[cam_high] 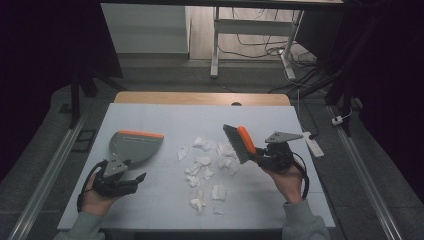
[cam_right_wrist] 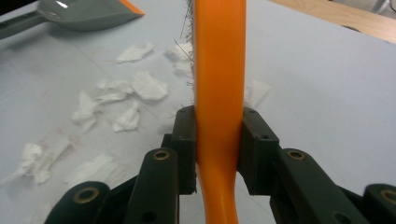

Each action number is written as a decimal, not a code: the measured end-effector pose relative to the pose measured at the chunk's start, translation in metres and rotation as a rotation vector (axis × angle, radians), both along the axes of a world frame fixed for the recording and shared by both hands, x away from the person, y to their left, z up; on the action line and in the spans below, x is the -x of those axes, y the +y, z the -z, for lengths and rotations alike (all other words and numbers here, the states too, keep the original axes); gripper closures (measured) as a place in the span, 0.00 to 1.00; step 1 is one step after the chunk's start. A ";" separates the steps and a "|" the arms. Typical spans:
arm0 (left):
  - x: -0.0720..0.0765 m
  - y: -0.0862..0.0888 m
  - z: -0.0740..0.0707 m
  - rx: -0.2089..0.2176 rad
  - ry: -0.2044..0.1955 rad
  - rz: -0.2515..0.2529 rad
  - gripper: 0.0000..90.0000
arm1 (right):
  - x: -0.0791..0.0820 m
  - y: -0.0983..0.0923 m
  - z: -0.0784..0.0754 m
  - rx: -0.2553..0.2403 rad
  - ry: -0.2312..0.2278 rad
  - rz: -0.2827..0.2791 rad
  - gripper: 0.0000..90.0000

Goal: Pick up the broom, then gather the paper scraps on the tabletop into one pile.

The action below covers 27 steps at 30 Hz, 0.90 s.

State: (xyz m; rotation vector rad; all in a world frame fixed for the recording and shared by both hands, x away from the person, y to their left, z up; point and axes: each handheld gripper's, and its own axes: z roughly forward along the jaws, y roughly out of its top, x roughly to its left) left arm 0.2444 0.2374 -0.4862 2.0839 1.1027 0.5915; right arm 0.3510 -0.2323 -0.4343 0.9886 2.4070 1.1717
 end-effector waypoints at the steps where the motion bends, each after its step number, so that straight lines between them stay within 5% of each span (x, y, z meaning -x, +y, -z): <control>1: 0.000 0.001 0.001 -0.002 0.005 -0.001 0.35 | -0.001 -0.001 0.000 -0.003 -0.001 0.006 0.78; 14: -0.001 0.005 0.007 0.011 0.020 0.000 0.34 | -0.013 -0.002 -0.019 0.054 -0.033 0.075 0.78; 27: -0.003 0.003 0.011 0.008 0.031 0.022 0.34 | -0.079 0.021 -0.009 0.308 0.149 0.101 0.78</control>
